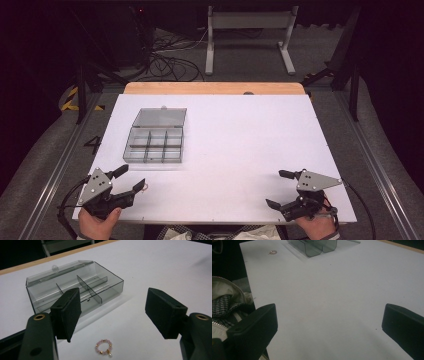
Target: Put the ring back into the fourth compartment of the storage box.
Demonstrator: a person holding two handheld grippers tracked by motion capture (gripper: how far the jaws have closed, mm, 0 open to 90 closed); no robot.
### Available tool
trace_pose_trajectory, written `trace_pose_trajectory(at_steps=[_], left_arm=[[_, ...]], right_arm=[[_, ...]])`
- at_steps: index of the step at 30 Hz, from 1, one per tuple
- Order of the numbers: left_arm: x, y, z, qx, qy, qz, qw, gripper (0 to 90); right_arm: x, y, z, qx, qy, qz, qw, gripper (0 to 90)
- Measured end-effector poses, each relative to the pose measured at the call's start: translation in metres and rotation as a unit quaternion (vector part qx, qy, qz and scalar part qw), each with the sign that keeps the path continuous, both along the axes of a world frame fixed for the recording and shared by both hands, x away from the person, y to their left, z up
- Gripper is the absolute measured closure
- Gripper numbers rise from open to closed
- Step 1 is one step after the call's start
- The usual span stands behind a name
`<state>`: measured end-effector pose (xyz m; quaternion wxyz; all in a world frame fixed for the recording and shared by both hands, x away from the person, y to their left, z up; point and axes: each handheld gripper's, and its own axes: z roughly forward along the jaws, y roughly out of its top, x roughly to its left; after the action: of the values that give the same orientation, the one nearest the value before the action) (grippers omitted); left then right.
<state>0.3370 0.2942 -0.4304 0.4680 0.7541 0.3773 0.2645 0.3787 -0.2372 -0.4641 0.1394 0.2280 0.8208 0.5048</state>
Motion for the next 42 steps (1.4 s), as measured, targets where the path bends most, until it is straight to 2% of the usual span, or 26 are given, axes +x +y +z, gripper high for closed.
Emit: trace_pose_trajectory(at_steps=[5, 8, 17, 21, 23, 25, 27, 32, 36, 39, 41, 42], left_arm=[[0.008, -0.001, 0.000, 0.011, 0.003, -0.001, 0.9999, 29.7], [0.012, -0.004, 0.001, 0.008, 0.008, -0.003, 0.9999, 29.6], [0.024, -0.005, 0.005, 0.022, 0.012, -0.006, 0.9997, 29.6], [0.027, -0.005, 0.004, 0.001, 0.033, -0.015, 0.9994, 30.1], [0.028, -0.005, 0.005, -0.002, 0.040, -0.018, 0.9990, 31.2], [0.029, -0.005, 0.006, 0.000, 0.046, -0.020, 0.9987, 32.4], [0.030, -0.005, 0.006, 0.012, 0.050, -0.019, 0.9985, 33.8], [0.034, -0.007, 0.006, 0.060, 0.063, -0.019, 0.9960, 37.6], [0.038, -0.007, 0.005, 0.079, 0.085, -0.020, 0.9930, 39.2], [0.041, -0.007, 0.005, 0.083, 0.106, -0.019, 0.9907, 40.4], [0.043, -0.005, 0.005, 0.078, 0.121, -0.019, 0.9894, 40.7], [0.043, -0.006, 0.004, 0.068, 0.128, -0.015, 0.9893, 41.0]], right_arm=[[0.000, 0.000, 0.000, 0.001, 0.001, 0.001, 1.0000, 0.9], [0.000, 0.000, 0.000, 0.000, 0.001, 0.002, 1.0000, 0.9], [0.000, 0.000, -0.001, 0.000, 0.003, 0.002, 1.0000, 0.9], [0.001, 0.000, -0.001, 0.002, 0.006, 0.004, 1.0000, 0.9], [0.000, 0.000, -0.001, 0.002, 0.007, 0.005, 1.0000, 0.9], [0.000, 0.000, -0.001, 0.002, 0.007, 0.005, 1.0000, 0.9], [0.000, 0.000, -0.001, 0.002, 0.007, 0.005, 1.0000, 0.9], [0.001, 0.000, -0.001, 0.002, 0.008, 0.007, 0.9999, 0.9], [0.001, 0.001, -0.001, 0.002, 0.009, 0.006, 0.9999, 0.9], [0.001, 0.000, -0.001, 0.002, 0.009, 0.007, 0.9999, 0.9], [0.001, 0.001, -0.001, 0.002, 0.009, 0.007, 0.9999, 0.9], [0.001, 0.001, -0.001, 0.002, 0.009, 0.007, 0.9999, 0.9]])
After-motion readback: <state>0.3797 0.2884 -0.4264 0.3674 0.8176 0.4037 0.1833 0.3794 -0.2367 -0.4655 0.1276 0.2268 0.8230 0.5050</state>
